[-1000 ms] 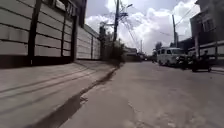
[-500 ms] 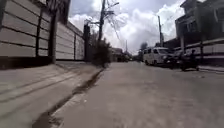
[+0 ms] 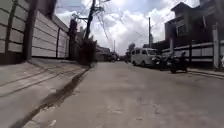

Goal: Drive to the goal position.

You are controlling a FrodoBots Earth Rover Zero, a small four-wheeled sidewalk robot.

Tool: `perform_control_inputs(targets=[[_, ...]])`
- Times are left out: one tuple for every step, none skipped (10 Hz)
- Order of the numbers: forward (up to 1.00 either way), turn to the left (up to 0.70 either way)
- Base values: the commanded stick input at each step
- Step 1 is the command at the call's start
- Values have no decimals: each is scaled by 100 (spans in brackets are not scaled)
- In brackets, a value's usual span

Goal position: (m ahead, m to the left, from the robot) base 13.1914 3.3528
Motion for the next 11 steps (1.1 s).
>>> perform_control_inputs(targets=[[100, 0], [100, 0], [100, 0], [100, 0], [100, 0], [100, 0], [100, 0], [100, 0], [100, 0], [100, 0], [100, 0]])
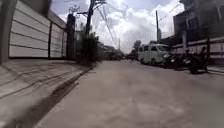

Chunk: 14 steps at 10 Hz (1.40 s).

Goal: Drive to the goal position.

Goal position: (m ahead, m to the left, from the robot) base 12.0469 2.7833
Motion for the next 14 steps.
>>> perform_control_inputs(targets=[[100, 0], [100, 0], [100, 0], [100, 0], [100, 0], [100, 0], [100, 0], [100, 0], [100, 0], [100, 0], [100, 0], [100, 0], [100, 0], [100, 17]])
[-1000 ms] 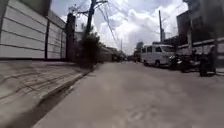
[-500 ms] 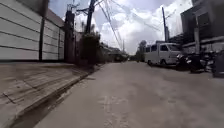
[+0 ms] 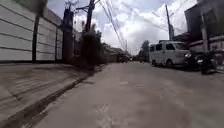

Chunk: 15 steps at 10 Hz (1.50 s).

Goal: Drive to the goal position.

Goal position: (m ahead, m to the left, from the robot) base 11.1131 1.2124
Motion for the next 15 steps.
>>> perform_control_inputs(targets=[[100, 34], [100, 19], [100, 0], [100, 0], [100, 0], [100, 0], [100, 0], [100, 0], [100, 0], [100, 0], [100, 0], [100, -6], [100, -39], [100, -39], [100, -39]])
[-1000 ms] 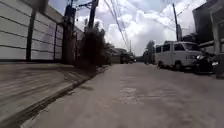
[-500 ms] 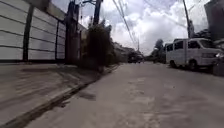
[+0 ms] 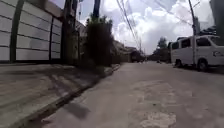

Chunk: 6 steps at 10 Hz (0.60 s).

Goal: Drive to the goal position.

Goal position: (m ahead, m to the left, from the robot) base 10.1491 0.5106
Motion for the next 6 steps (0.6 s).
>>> perform_control_inputs(targets=[[100, -34], [100, 0], [100, 0], [100, 0], [100, 0], [100, 0]])
